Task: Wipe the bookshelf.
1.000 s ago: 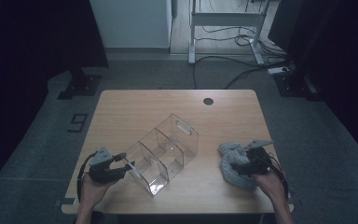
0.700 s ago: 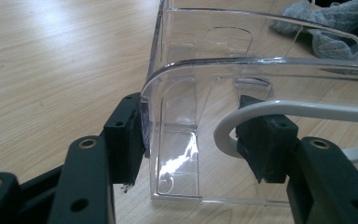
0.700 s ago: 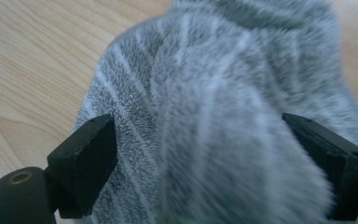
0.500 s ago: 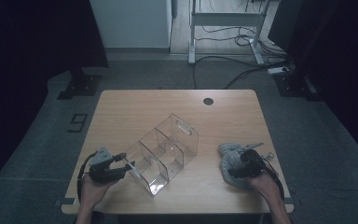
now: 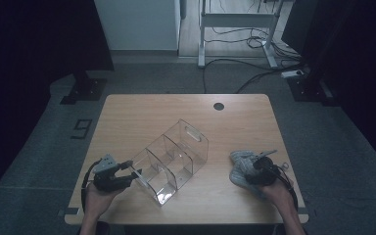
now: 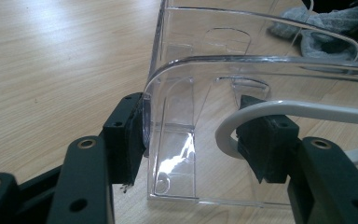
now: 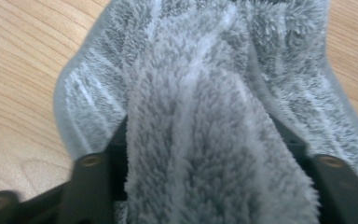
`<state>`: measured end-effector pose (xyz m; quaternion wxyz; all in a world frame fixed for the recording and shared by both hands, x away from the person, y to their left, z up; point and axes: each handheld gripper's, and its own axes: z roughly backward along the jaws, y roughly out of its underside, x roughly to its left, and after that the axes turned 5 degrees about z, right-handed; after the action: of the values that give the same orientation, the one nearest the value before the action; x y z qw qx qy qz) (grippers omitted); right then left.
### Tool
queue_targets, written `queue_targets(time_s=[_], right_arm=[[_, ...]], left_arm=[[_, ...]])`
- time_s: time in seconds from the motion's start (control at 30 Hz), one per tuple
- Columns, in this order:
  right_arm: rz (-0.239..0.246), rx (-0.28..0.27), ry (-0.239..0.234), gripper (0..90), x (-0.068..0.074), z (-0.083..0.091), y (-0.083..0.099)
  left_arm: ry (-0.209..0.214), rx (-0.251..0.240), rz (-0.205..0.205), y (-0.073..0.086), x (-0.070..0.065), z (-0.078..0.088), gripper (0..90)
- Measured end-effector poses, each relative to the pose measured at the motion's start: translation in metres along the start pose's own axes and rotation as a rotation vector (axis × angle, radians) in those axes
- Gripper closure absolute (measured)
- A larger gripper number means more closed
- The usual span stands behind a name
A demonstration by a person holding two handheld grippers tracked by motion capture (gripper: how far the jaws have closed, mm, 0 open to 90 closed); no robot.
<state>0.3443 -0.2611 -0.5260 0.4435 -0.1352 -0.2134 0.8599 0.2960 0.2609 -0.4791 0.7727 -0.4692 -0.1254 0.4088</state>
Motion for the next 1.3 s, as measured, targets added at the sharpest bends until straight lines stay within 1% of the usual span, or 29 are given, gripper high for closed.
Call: queue_targets(time_s=[0.1,0.17,0.27,0.33,0.43,0.57,0.73,0.8,0.9,1.0,1.1,1.2,1.27,1.3], right_arm=[[0.005,0.002,-0.003,55.0,-0.002,0.002,0.001],[0.001,0.005,-0.006,58.9,-0.004,0.003,0.001],[-0.004,0.006,-0.008,61.8,-0.004,0.004,0.001],[-0.010,0.004,-0.022,62.5,-0.005,0.005,0.001],[-0.029,-0.014,-0.048,63.0,-0.006,0.010,0.001],[-0.020,-0.064,-0.061,63.0,-0.003,0.021,-0.003],[-0.010,-0.119,-0.067,63.0,0.000,0.037,-0.011],[-0.007,-0.138,-0.075,63.0,0.002,0.044,-0.015],[0.002,-0.164,-0.087,62.8,0.002,0.053,-0.022],[0.004,-0.181,-0.102,62.8,0.003,0.060,-0.030],[0.018,-0.198,-0.111,62.8,0.006,0.067,-0.038],[0.028,-0.219,-0.115,62.6,0.009,0.075,-0.048],[0.030,-0.242,-0.126,62.4,0.010,0.082,-0.055],[0.030,-0.245,-0.130,62.4,0.010,0.084,-0.058]], left_arm=[[-0.002,0.000,0.000,0.000,0.000,0.000,43.2],[-0.003,0.001,0.000,0.000,0.000,0.000,43.2],[-0.004,0.001,-0.001,0.000,-0.001,0.000,43.2],[-0.002,0.005,-0.006,0.000,-0.001,0.000,43.1],[0.003,0.008,-0.011,-0.001,0.000,0.001,43.0],[0.009,0.010,-0.008,-0.001,0.001,0.000,42.4],[-0.011,0.017,-0.010,-0.002,-0.002,0.000,42.6],[-0.011,0.017,-0.012,-0.002,-0.003,0.000,42.8],[-0.011,0.021,-0.017,-0.002,-0.003,0.000,42.9],[-0.009,0.023,-0.023,-0.002,-0.004,0.001,43.0],[-0.006,0.025,-0.028,-0.002,-0.005,0.001,43.1],[-0.001,0.030,-0.035,-0.002,-0.005,0.001,43.1],[0.003,0.031,-0.037,-0.002,-0.005,0.001,43.1],[0.005,0.031,-0.038,-0.002,-0.005,0.001,43.1]])
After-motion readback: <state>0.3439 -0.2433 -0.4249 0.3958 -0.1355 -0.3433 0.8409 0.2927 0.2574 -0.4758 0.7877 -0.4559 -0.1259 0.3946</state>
